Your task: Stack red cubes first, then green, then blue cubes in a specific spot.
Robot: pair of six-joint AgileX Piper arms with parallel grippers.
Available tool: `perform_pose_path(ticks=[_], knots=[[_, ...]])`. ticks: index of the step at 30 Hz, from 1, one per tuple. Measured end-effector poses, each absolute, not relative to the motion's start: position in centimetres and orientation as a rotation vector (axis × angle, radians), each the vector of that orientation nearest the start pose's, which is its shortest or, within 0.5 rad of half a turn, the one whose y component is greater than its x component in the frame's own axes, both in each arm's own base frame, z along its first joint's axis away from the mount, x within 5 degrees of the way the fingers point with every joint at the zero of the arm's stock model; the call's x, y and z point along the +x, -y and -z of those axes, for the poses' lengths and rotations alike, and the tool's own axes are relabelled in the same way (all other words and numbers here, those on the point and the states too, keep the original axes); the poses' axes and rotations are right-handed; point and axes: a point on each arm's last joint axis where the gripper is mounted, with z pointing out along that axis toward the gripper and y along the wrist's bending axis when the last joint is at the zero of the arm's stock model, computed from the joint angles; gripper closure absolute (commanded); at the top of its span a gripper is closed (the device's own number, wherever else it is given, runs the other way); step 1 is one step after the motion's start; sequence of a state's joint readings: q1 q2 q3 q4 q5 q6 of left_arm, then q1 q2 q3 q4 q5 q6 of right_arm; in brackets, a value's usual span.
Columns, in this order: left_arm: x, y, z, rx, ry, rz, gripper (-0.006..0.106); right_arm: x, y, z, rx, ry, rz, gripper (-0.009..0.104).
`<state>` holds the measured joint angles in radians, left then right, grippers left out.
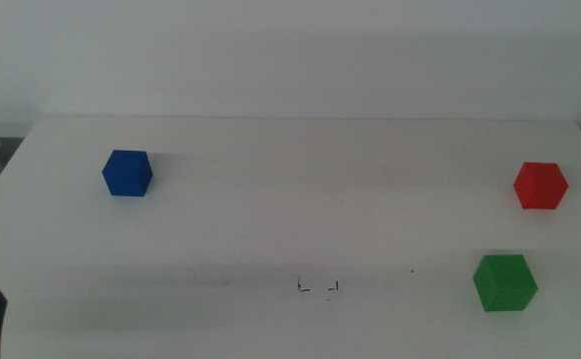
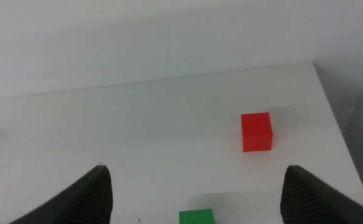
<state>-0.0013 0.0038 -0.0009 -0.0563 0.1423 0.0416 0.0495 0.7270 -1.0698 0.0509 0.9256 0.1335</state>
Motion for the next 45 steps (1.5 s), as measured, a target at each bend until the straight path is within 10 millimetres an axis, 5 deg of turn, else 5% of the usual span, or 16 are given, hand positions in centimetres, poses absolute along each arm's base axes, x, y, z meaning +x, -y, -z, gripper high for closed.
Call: perform_pose_path(ticks=[8, 20, 26, 31, 45], knots=[[5.7, 0.1, -20.0, -0.004, -1.628, 0.018, 0.007, 15.7, -0.5, -44.5, 0.149, -2.252, -0.082, 0.004], [5.7, 0.1, -20.0, -0.004, -1.628, 0.018, 0.007, 28.1, -0.2, -46.7, 0.079, -2.357, 0.038, 0.004], [5.7, 0.1, -20.0, -0.004, -1.628, 0.018, 0.007, 33.7, 2.4, -43.1, 0.138, -2.467, -0.058, 0.004], [5.7, 0.1, -20.0, -0.004, -1.628, 0.018, 0.007, 37.1, 4.6, -38.6, 0.173, -2.596, 0.041, 0.004], [5.7, 0.1, -20.0, -0.004, -1.628, 0.018, 0.007, 42.2, 5.3, -28.8, 0.177, -2.841, 0.026, 0.004]])
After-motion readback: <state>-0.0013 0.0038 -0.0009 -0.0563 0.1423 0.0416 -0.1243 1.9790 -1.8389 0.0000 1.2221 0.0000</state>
